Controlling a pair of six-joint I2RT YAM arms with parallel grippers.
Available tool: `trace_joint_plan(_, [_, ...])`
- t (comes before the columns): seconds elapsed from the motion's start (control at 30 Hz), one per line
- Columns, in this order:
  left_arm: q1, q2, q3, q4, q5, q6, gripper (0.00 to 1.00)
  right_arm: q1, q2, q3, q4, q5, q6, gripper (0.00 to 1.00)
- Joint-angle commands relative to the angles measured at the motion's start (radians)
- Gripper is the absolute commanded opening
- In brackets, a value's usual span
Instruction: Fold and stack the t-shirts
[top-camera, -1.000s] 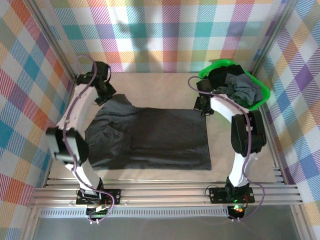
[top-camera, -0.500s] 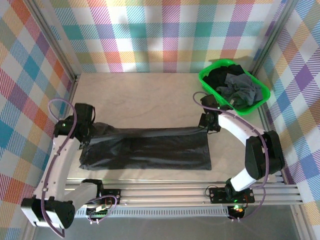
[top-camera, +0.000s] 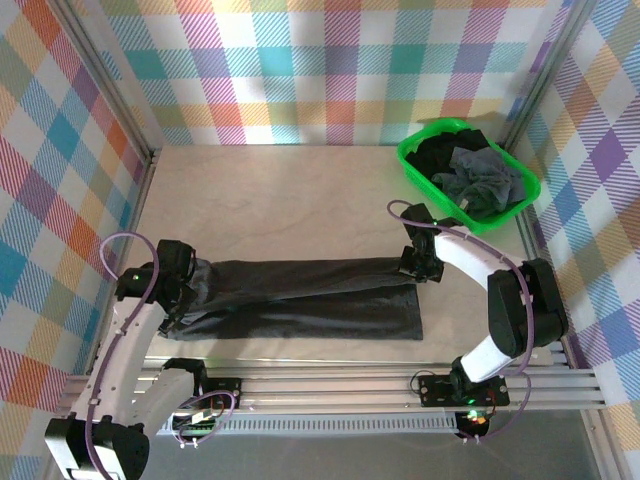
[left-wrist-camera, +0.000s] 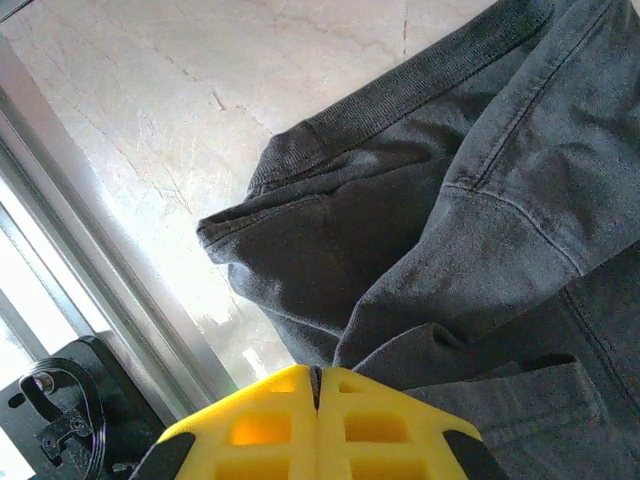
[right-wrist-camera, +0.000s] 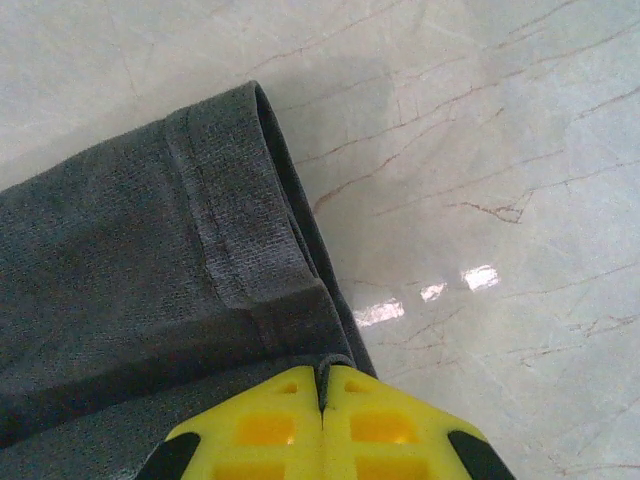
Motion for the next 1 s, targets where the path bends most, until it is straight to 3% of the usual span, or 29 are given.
trace_joint_plan(0.0, [0.008,0.011,-0.009,-0.017,-0.005,-0.014,0.0,0.009,-0.018,-0.017,-0.047,-0.014,0.026,0.01])
trace_joint_plan(0.4, [0.008,0.086,-0.011,0.045,-0.003,-0.004,0.0,0.012,-0.115,-0.057,-0.103,0.009,0.083,0.29])
trace_joint_plan(0.63, [0.009,0.137,-0.004,0.085,-0.008,0.013,0.0,0.012,-0.089,-0.015,0.001,-0.06,0.082,0.3])
trace_joint_plan(0.83, [0.009,0.176,0.007,0.113,-0.027,0.021,0.0,0.012,0.025,0.03,-0.041,-0.063,0.1,0.34])
trace_joint_plan(0.97, [0.008,0.214,0.023,0.134,-0.026,0.025,0.0,0.012,0.06,0.014,-0.102,-0.092,0.074,0.26])
